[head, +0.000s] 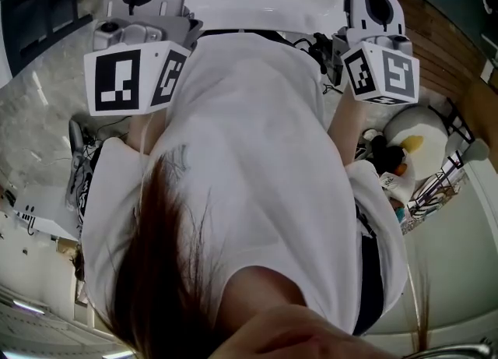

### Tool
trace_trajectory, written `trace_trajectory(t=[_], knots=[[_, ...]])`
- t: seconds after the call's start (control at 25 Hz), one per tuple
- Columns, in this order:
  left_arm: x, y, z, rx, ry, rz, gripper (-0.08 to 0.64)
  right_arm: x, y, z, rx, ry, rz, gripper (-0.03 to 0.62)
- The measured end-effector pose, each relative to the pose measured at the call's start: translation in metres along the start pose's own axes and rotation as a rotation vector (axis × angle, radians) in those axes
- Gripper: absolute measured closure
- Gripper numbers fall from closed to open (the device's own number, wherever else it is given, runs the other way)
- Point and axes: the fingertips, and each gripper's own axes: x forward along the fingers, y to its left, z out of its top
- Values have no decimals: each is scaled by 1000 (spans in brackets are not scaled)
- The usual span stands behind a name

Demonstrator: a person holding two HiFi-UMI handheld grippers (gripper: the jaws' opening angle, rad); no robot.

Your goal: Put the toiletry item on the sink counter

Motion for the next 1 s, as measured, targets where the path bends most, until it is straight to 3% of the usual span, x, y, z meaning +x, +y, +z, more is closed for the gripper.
trace_trajectory(t=[0.52, 1.0], knots=[[-12, -14, 9, 10, -14, -37, 551, 0, 12, 17, -32, -17, 45, 581], [-16, -9, 8, 2, -12, -14, 551, 2, 17, 23, -41, -39, 76, 581]])
